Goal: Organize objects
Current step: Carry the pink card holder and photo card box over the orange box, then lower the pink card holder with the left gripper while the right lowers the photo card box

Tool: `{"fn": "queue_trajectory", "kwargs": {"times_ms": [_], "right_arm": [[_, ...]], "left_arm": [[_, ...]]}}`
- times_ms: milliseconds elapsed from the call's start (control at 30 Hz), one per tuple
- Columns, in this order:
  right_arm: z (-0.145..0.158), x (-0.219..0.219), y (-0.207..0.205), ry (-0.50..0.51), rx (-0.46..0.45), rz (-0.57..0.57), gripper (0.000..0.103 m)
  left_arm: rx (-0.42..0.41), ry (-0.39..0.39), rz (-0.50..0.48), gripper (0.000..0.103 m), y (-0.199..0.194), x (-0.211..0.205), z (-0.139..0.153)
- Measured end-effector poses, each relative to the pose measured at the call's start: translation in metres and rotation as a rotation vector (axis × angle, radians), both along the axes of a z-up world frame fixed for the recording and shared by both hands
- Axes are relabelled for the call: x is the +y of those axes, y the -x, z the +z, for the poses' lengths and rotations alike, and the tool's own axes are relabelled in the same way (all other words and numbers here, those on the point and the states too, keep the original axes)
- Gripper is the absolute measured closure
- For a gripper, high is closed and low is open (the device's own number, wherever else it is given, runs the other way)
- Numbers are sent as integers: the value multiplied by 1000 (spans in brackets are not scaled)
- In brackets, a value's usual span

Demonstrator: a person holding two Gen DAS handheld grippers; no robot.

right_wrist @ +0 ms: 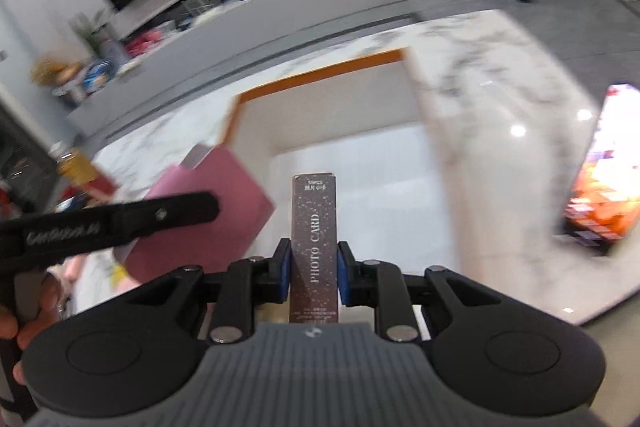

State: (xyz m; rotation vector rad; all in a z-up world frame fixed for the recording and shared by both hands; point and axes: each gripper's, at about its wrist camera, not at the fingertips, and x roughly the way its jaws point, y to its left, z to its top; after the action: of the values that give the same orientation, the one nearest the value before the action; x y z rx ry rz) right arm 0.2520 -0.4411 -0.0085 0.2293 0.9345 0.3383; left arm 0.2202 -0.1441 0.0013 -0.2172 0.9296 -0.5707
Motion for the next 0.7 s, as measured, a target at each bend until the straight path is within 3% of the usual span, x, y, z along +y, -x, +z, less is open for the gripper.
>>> {"fn": "queue_trajectory", "kwargs": {"times_ms": [133, 333, 700], "right_arm": [[-1, -27, -4, 76, 31, -46, 79], [-20, -25, -14, 148, 92, -8, 79], [-38, -1, -29, 295, 146, 111, 77]], "left_arm": [[79, 50, -11, 79, -10, -27, -27], [202, 83, 54, 79, -15, -43, -70], [307, 92, 95, 79, -26, -51, -94]]}}
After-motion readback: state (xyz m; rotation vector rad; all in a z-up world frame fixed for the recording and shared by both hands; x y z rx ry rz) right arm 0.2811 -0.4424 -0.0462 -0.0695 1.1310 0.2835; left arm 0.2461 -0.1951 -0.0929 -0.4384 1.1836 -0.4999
